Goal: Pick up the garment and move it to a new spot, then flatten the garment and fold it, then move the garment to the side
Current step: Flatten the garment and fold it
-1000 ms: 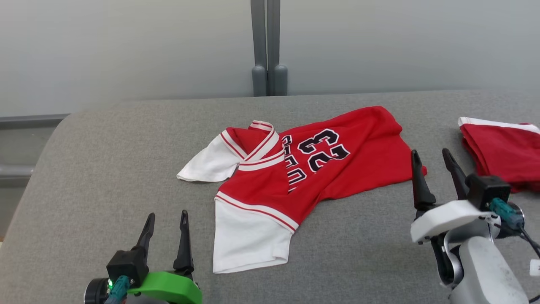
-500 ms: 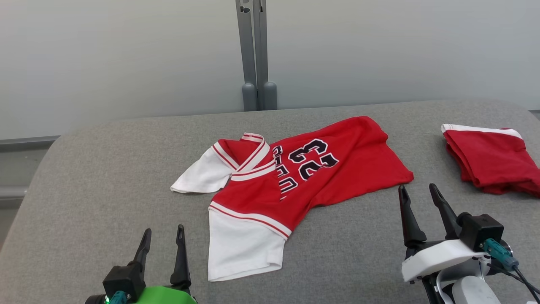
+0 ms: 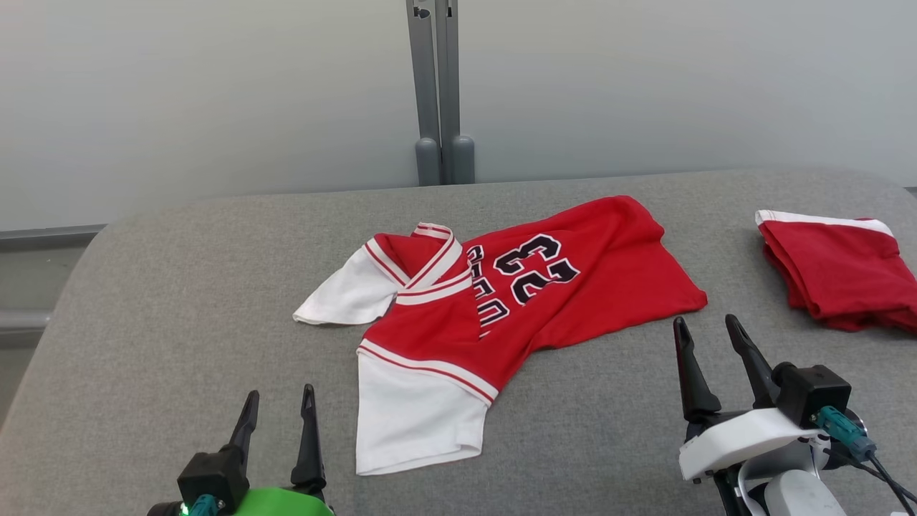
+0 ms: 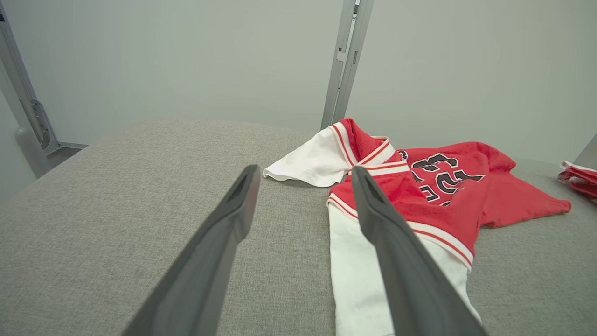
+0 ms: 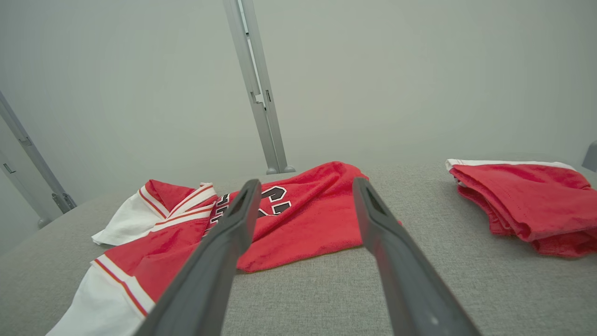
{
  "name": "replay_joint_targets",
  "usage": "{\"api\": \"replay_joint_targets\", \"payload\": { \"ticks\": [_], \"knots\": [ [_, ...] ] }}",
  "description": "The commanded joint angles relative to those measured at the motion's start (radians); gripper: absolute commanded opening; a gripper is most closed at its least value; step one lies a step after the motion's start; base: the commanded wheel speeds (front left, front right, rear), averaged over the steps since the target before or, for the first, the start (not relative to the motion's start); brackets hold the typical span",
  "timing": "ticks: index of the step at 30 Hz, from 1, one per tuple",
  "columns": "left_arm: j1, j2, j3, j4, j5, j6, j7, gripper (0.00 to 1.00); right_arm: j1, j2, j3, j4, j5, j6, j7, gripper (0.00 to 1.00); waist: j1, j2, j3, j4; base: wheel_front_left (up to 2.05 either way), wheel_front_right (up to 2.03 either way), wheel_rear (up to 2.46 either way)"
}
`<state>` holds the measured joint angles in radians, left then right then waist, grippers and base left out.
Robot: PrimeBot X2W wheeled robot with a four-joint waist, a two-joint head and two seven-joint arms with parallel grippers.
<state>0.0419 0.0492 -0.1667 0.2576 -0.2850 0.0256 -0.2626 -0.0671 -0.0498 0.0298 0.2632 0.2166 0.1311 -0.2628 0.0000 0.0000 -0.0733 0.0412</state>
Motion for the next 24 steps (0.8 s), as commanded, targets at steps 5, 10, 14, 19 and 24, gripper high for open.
{"api": "replay_joint_targets", "payload": {
  "ticks": [5,10,14,19,24],
  "knots": [
    [-0.002,0.003,-0.018,0.018,0.000,-0.004,-0.003,1.00,0.002,-0.002,-0.002,0.004,-0.004,-0.001,-0.003,1.00,0.0000,0.0000,0.008,0.002,0.00,0.00,0.00],
    [-0.008,0.003,-0.076,0.072,-0.037,-0.018,-0.002,1.00,0.000,-0.002,0.000,0.006,-0.007,-0.001,-0.003,1.00,0.0000,0.0000,0.016,-0.002,0.00,0.00,0.00],
    [-0.026,0.003,-0.132,0.127,-0.091,-0.022,0.012,1.00,-0.007,-0.002,0.004,0.008,-0.005,-0.001,-0.003,1.00,0.0000,0.0000,0.027,-0.012,0.00,0.00,0.00],
    [-0.046,0.003,-0.181,0.212,-0.182,0.001,0.071,1.00,-0.012,-0.002,0.006,0.010,0.000,-0.001,-0.003,1.00,0.0000,0.0000,0.043,-0.033,0.00,0.00,0.00],
    [-0.070,0.003,-0.186,0.275,-0.248,0.040,0.083,1.00,-0.016,-0.002,0.007,0.009,-0.002,-0.001,-0.003,1.00,0.0000,0.0000,0.060,-0.056,0.00,0.00,0.00]
  ]
}}
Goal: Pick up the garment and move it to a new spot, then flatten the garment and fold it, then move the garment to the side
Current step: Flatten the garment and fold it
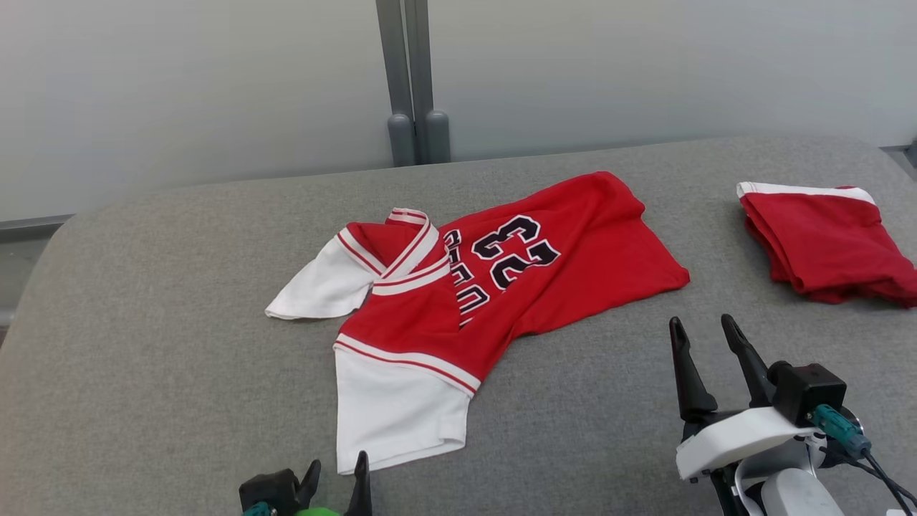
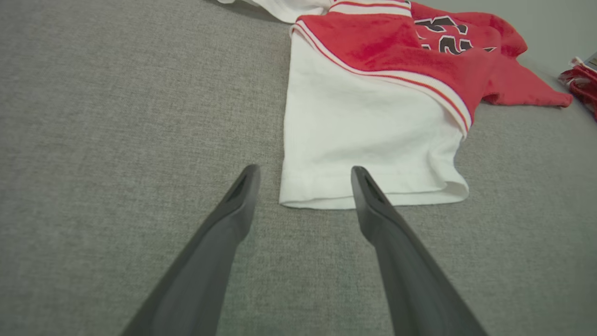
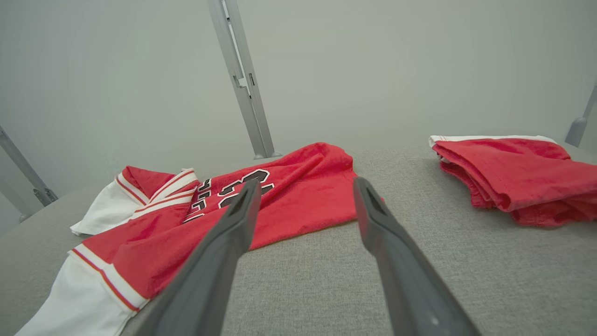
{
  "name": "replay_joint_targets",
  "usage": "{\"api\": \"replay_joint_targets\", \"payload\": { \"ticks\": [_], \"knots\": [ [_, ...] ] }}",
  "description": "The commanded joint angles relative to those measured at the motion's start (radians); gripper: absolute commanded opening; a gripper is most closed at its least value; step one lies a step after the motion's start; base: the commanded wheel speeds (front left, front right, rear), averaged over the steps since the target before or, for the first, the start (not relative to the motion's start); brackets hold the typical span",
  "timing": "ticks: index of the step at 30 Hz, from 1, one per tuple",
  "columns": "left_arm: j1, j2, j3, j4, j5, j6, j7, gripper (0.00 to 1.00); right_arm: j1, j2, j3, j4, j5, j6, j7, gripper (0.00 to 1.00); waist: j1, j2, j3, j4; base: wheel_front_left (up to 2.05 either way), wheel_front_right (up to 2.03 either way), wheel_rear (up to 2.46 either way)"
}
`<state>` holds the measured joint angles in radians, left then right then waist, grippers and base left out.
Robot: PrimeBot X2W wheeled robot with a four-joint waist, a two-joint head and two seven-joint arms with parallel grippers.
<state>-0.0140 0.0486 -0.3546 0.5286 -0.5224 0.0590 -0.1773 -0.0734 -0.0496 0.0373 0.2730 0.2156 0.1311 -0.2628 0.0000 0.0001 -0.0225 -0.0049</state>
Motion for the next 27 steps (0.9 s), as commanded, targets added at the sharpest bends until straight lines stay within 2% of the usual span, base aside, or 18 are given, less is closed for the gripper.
{"api": "replay_joint_targets", "payload": {
  "ticks": [1,11,12,13,15,17,19,20,27],
  "knots": [
    [-0.019,0.004,0.002,0.012,-0.018,0.012,-0.002,1.00,-0.009,-0.002,-0.001,-0.002,-0.001,-0.001,-0.003,1.00,0.0000,-0.0001,0.011,-0.014,0.00,0.00,0.00],
    [-0.065,0.004,-0.006,0.101,-0.076,0.044,0.002,1.00,-0.010,-0.002,0.000,-0.009,0.000,-0.001,-0.003,1.00,0.0000,-0.0001,0.026,-0.046,0.00,0.00,0.00],
    [-0.069,0.004,-0.008,0.110,-0.078,0.046,0.002,0.93,-0.010,-0.002,0.000,-0.010,-0.001,-0.001,-0.003,1.00,0.0000,-0.0001,0.027,-0.048,0.00,0.00,0.00],
    [-0.073,0.004,-0.011,0.117,-0.078,0.046,0.001,0.82,-0.011,-0.002,0.000,-0.010,0.000,-0.001,-0.003,1.00,0.0000,-0.0001,0.028,-0.050,0.00,0.00,0.00],
    [-0.081,0.004,-0.019,0.135,-0.085,0.046,0.007,0.48,-0.014,-0.002,0.001,-0.007,0.000,-0.001,-0.003,1.00,0.0000,-0.0001,0.030,-0.053,0.00,0.00,0.00],
    [-0.089,0.004,-0.029,0.149,-0.093,0.044,0.007,0.35,-0.016,-0.002,0.001,-0.005,0.000,-0.001,-0.003,1.00,0.0000,-0.0001,0.030,-0.054,0.00,0.00,0.00],
    [-0.098,0.003,-0.044,0.163,-0.095,0.037,0.009,0.08,-0.016,-0.002,-0.001,-0.004,-0.002,-0.001,-0.003,1.00,0.0000,-0.0001,0.030,-0.055,0.00,0.00,0.00],
    [-0.102,0.003,-0.054,0.170,-0.097,0.033,0.009,0.00,-0.015,-0.002,-0.003,-0.002,-0.004,-0.001,-0.003,1.00,0.0000,-0.0001,0.029,-0.054,0.00,0.00,0.00],
    [-0.128,0.005,-0.068,0.148,-0.105,0.027,-0.047,0.00,-0.006,-0.002,-0.033,0.019,-0.023,-0.001,-0.003,1.00,0.0000,-0.0001,0.016,-0.021,0.00,0.00,0.00]
  ]
}}
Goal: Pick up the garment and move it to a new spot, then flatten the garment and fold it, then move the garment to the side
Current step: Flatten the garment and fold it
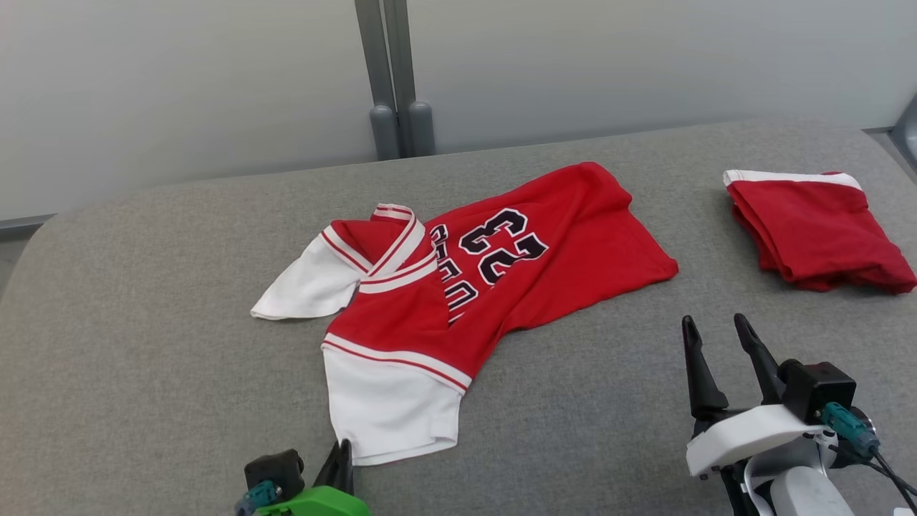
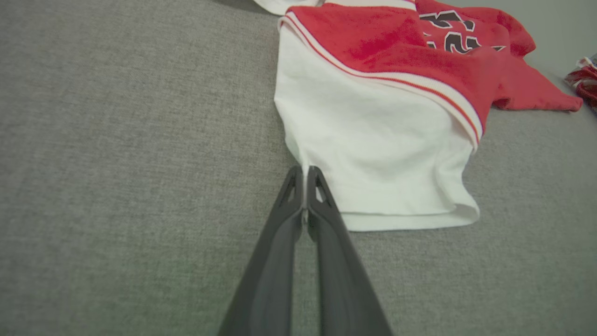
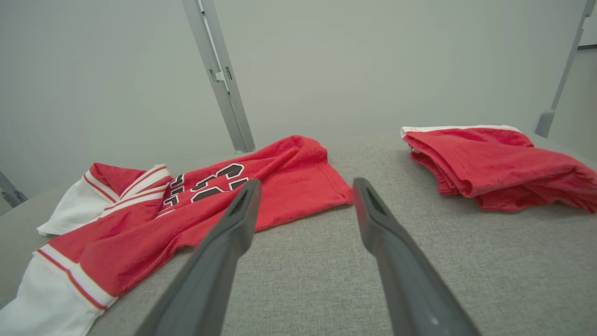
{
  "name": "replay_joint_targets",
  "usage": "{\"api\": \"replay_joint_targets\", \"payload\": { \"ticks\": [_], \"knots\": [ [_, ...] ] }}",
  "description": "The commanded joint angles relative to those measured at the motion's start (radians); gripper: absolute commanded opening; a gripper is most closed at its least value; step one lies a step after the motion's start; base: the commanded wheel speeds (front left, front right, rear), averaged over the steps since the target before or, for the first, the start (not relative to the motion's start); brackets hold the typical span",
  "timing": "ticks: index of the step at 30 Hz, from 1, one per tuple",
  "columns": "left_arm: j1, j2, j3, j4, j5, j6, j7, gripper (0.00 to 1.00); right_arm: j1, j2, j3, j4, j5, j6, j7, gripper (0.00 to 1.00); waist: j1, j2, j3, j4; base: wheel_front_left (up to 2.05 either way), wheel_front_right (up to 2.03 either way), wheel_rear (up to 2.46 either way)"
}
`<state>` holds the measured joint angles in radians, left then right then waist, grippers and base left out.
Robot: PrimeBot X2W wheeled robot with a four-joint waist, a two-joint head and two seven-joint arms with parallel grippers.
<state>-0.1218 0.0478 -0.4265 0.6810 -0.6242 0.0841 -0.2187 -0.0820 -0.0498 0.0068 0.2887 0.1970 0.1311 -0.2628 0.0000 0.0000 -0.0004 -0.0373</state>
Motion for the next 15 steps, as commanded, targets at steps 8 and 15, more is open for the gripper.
{"api": "replay_joint_targets", "payload": {
  "ticks": [8,15],
  "knots": [
    [0.028,0.050,0.087,-0.152,0.005,0.030,-0.043,0.00,0.001,-0.002,-0.087,0.105,-0.038,-0.001,-0.003,1.00,0.0000,0.0000,-0.026,0.083,0.00,0.00,0.00],
    [0.094,0.089,0.129,-0.299,0.023,0.060,-0.046,0.00,-0.077,-0.002,-0.151,0.274,-0.084,-0.001,0.033,1.00,0.0000,0.0000,-0.026,0.148,0.00,0.00,0.00]
  ]
}}
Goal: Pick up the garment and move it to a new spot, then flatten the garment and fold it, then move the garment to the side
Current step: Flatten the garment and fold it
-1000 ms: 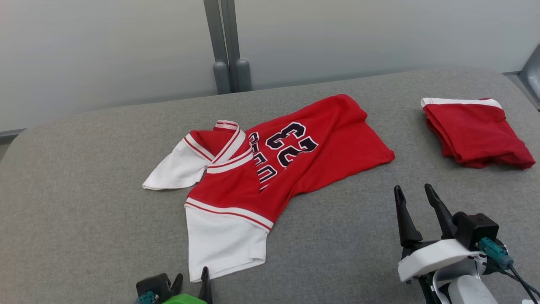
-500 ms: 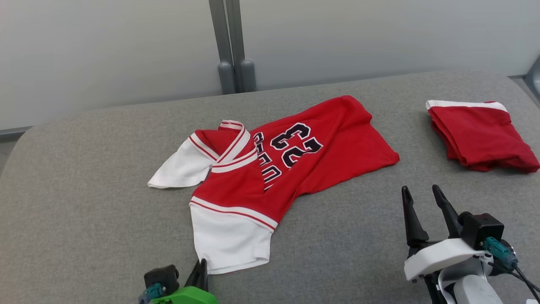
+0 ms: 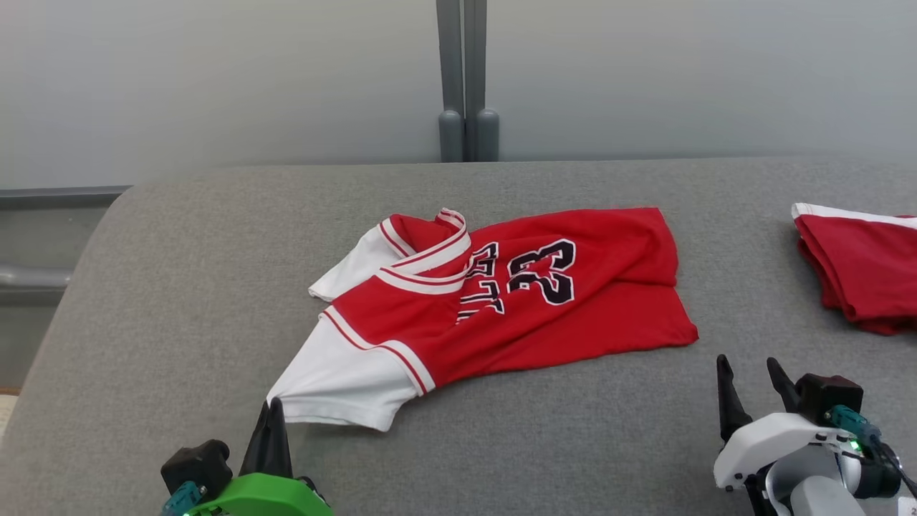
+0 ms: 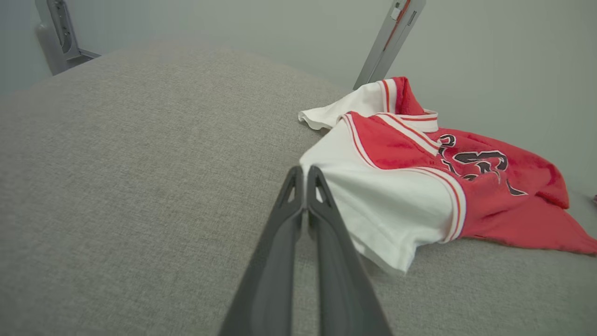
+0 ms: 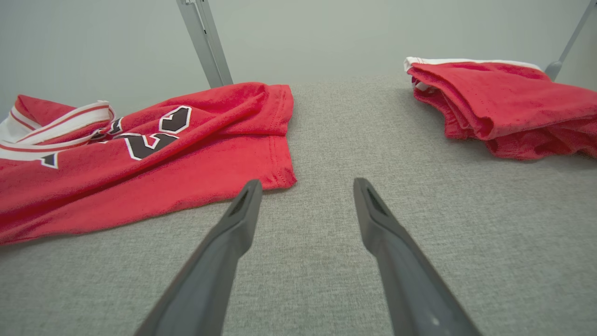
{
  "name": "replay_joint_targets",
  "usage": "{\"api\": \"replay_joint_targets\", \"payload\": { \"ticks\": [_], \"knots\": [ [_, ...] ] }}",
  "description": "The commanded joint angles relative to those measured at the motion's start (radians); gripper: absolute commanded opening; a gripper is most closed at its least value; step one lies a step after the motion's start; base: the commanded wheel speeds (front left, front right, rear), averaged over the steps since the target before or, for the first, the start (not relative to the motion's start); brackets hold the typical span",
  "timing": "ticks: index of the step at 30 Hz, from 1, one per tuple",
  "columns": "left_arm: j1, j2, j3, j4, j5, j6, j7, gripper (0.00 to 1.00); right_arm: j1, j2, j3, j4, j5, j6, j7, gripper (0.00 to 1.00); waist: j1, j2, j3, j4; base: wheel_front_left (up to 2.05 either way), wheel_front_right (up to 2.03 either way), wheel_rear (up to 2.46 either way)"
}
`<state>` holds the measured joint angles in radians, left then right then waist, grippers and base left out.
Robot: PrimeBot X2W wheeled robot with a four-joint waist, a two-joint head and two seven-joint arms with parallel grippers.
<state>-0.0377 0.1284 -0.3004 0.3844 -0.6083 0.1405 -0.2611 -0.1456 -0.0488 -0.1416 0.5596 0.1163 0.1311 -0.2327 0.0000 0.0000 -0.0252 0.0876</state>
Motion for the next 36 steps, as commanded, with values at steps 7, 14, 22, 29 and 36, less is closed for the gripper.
{"api": "replay_joint_targets", "payload": {
  "ticks": [7,14,22,29,36],
  "knots": [
    [0.028,0.010,-0.012,-0.057,0.016,0.016,0.007,0.00,-0.153,-0.003,-0.049,0.192,-0.061,-0.001,0.055,1.00,0.0000,0.0000,0.015,0.060,0.00,0.00,0.00],
    [0.011,-0.001,-0.031,-0.081,0.020,0.011,0.008,0.00,-0.268,-0.013,-0.102,0.370,-0.146,-0.001,0.103,1.00,0.0000,0.0000,0.039,0.089,0.00,0.00,0.00],
    [-0.007,-0.003,-0.022,-0.095,0.018,0.002,0.002,0.00,-0.369,-0.023,-0.125,0.507,-0.184,-0.001,0.114,1.00,0.0000,0.0000,0.076,0.099,0.00,0.00,0.00],
    [-0.018,-0.008,-0.012,-0.094,0.022,0.000,-0.002,0.00,-0.425,-0.023,-0.103,0.608,-0.167,-0.001,0.123,0.22,0.0000,0.0000,0.092,0.095,0.00,0.00,0.00],
    [-0.027,-0.020,0.004,-0.103,0.001,-0.023,-0.005,0.00,-0.470,-0.013,-0.067,0.645,-0.110,-0.001,0.060,0.00,0.0000,0.0000,0.085,0.077,0.00,0.00,0.00]
  ]
}}
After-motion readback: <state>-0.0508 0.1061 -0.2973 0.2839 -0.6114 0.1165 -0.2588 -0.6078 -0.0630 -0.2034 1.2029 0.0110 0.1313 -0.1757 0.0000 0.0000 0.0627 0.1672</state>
